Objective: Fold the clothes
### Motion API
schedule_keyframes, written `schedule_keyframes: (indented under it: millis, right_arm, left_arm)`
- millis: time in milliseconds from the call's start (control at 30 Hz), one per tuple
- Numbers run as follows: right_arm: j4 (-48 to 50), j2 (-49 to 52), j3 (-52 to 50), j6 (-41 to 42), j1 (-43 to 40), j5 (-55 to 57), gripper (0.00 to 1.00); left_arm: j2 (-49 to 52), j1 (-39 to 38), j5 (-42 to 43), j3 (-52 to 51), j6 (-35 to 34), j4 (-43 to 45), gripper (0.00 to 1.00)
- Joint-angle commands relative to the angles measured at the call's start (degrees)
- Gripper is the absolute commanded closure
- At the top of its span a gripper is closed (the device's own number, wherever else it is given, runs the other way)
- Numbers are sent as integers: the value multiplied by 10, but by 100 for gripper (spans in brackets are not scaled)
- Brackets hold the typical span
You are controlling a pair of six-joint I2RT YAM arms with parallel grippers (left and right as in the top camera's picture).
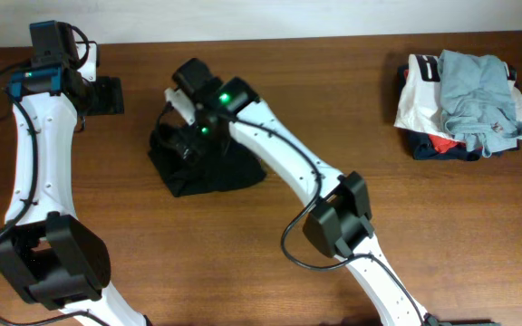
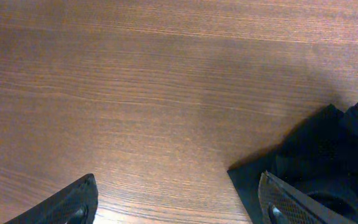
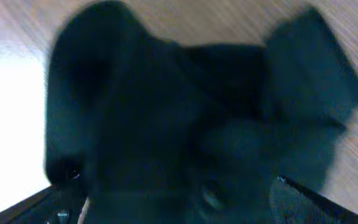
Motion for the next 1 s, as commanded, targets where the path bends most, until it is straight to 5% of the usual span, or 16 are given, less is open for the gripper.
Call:
schedule_keyframes:
  millis: [0, 467, 800, 967]
  right_arm:
    - [-35, -24, 17, 33, -3, 35, 1]
    - [-142, -24, 17, 213, 27, 84, 0]
    - [-54, -7, 0, 375, 59, 159, 27]
    - [-26, -7, -26, 393, 65, 152, 34]
  left_arm:
    - [-18, 3, 8, 10, -9, 0, 18]
    - [-18, 31, -9, 10, -1, 4, 18]
    - [-15, 33, 9, 7, -3, 4, 18]
    - [-15, 34, 9, 7, -3, 4, 18]
